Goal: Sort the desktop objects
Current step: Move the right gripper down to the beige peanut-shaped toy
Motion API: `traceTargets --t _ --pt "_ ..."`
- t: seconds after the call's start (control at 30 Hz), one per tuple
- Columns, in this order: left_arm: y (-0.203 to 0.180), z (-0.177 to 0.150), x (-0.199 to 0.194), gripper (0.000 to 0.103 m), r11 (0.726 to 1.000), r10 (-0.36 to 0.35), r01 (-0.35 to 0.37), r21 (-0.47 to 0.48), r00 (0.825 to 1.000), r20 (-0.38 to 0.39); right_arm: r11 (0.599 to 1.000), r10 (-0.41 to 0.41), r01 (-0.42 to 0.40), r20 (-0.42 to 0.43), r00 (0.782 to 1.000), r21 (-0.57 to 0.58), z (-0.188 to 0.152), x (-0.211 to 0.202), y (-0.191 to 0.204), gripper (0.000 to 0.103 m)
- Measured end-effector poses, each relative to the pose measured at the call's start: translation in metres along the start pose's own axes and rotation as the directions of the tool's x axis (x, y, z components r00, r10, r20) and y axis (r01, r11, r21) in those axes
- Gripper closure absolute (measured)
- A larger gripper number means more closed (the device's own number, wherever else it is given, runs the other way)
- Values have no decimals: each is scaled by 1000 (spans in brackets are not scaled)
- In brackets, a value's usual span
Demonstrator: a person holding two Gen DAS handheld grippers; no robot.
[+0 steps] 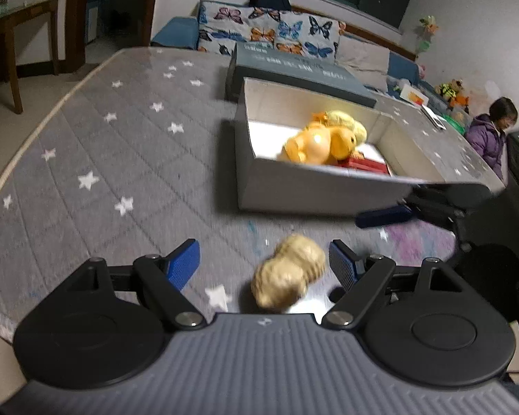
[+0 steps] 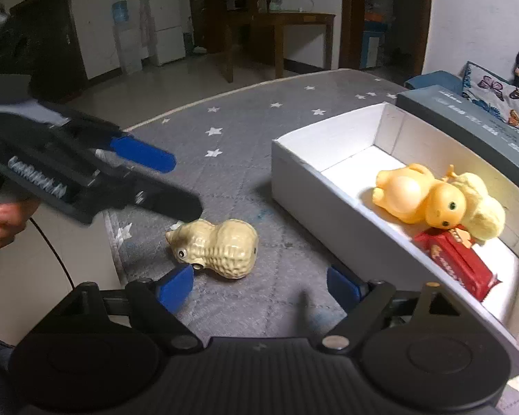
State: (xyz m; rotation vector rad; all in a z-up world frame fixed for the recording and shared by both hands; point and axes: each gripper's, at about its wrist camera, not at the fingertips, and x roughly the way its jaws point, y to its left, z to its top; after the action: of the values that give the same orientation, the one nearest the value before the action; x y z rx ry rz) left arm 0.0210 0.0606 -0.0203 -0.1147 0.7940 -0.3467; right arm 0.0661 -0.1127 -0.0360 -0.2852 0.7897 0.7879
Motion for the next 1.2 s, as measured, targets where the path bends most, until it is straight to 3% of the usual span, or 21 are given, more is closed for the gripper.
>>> traceTargets --t 0.4,0.53,0.73,0.9,1.2 --pt "6 -17 12 24 999 -10 7 -41 998 -69 999 28 -30 -41 999 -36 1 17 7 31" --pt "5 -17 13 30 1000 -9 7 -29 997 -73 999 30 -32 -52 998 -42 1 20 6 33" --pt "9 -16 19 47 999 -28 25 -32 995 -91 996 29 -34 -52 998 -86 4 18 6 33" --pt "12 -9 24 53 1000 -4 6 16 996 -88 991 37 -43 -46 998 -126 10 22 6 33" --pt "32 3 29 54 998 58 -55 39 995 -81 978 94 -103 -59 994 -182 14 23 21 33"
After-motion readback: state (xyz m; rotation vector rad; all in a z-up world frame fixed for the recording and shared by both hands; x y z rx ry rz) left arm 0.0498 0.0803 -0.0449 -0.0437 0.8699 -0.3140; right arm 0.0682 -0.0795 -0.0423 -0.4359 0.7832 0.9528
